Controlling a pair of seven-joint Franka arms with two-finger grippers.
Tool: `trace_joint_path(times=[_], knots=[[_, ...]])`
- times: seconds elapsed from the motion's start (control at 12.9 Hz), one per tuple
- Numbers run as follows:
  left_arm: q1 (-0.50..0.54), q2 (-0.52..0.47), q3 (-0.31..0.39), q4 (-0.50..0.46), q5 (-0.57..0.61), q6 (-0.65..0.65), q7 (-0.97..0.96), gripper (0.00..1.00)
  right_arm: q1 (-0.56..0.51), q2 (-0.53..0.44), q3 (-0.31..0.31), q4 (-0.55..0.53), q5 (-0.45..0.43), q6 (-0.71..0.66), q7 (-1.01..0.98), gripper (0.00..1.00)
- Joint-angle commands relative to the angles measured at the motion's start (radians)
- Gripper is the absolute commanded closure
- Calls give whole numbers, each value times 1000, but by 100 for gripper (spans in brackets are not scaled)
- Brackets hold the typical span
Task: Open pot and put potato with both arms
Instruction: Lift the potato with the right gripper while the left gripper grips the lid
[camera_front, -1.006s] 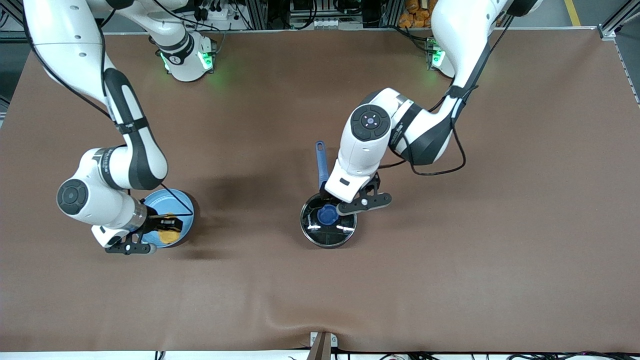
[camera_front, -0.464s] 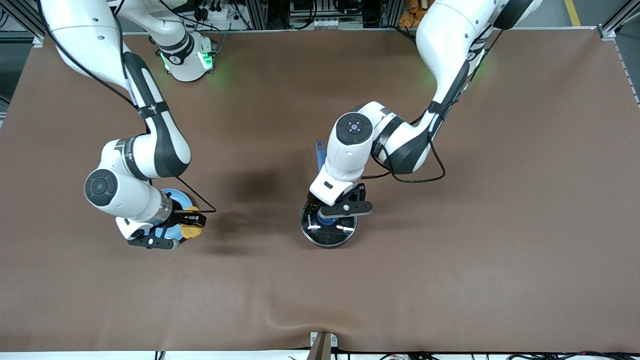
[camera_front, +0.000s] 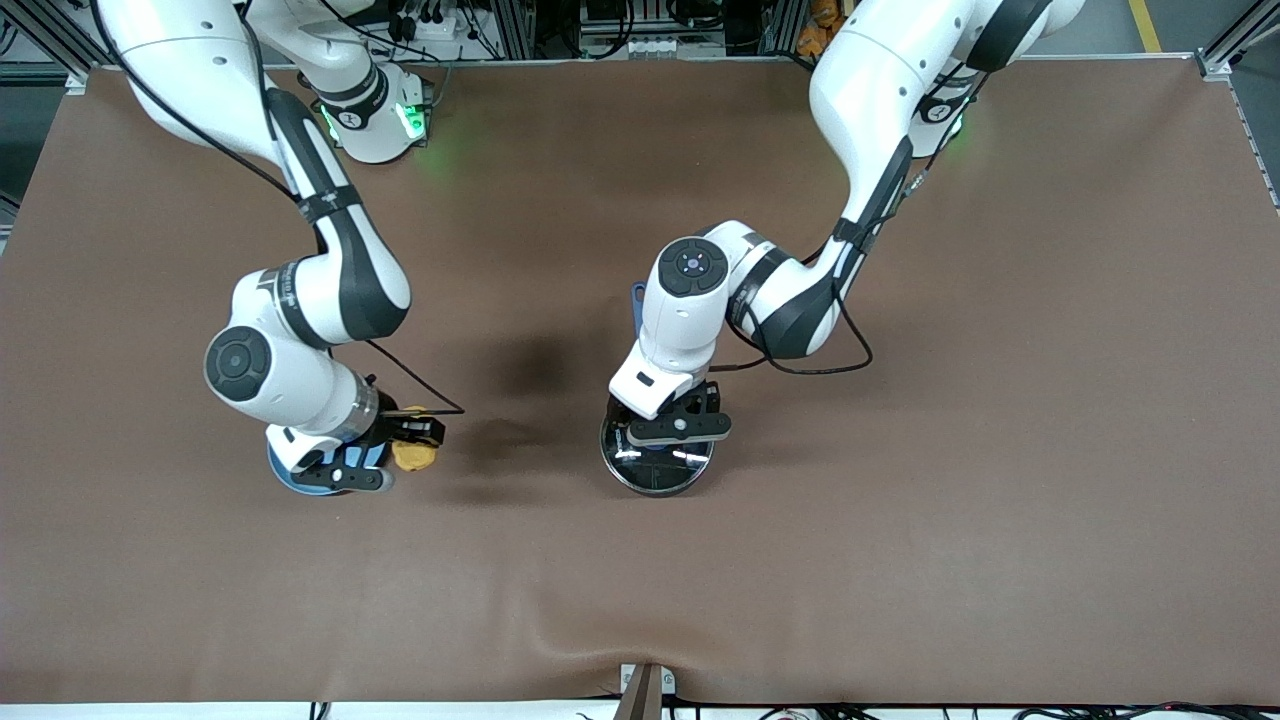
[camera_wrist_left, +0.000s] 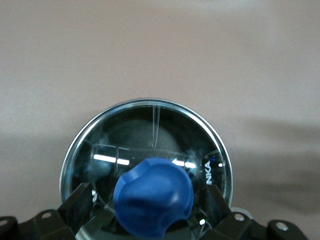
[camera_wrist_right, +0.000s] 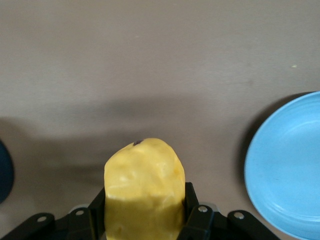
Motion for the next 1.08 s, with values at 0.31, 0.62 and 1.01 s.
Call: trace_joint_path(times=[0.31,0.62,1.01], knots=[[-20,48,20,38,26,49,-43,0,59,-22,-5,21,16,-15,40,76],[-29,56,34,38,25,57,-65,0,79,-22,-5,39,15,-15,45,88],[-29,45,34,37,23,57,-141,67,101,-19,-5,70,16,-17,70,100]])
